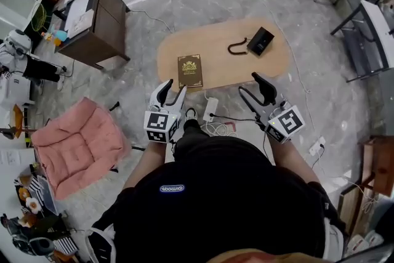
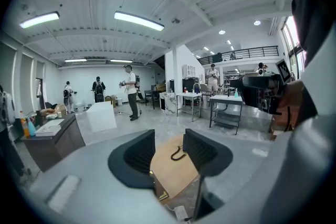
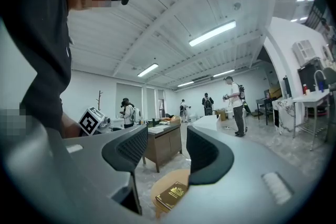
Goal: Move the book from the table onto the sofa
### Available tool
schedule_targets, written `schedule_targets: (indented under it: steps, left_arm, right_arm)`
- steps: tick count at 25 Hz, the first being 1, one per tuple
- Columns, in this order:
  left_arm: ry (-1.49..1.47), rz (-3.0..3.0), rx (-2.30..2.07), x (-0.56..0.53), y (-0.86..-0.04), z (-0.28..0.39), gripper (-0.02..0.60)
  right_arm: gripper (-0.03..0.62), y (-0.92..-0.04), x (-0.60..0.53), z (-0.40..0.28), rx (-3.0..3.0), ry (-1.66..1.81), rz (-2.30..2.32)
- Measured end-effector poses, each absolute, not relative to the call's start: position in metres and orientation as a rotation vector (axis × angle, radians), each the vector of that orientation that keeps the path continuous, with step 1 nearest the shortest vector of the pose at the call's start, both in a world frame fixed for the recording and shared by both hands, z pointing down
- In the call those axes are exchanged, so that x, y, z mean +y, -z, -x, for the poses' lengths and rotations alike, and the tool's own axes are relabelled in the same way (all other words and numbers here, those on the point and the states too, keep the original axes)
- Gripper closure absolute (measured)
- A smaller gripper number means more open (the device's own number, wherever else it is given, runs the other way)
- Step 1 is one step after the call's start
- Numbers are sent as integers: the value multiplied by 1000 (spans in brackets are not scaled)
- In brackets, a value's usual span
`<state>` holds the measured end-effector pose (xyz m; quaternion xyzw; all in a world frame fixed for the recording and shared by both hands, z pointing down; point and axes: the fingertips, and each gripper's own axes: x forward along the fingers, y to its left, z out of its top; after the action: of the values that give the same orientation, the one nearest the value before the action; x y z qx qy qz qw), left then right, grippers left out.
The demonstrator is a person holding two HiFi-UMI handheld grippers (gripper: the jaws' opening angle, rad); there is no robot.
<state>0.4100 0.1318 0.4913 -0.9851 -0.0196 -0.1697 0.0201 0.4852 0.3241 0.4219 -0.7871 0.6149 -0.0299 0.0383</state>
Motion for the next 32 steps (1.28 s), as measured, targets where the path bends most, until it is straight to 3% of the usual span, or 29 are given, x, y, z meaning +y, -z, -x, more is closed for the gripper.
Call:
schedule_targets:
  steps: [14,21,32]
  left_arm:
    - [820,3080,-93,-5,-614,-472,401]
    - [906,3039,-153,-30,-666,-487,403]
    - [1286,2960,-294,-46,-780,-494,402]
  right_arm:
    - [356,-578,165,-536,1963,621,2443]
    - [361,-647,107,-544,2039,746,2440]
    - [344,-777,71,-551,1966,1116,2375]
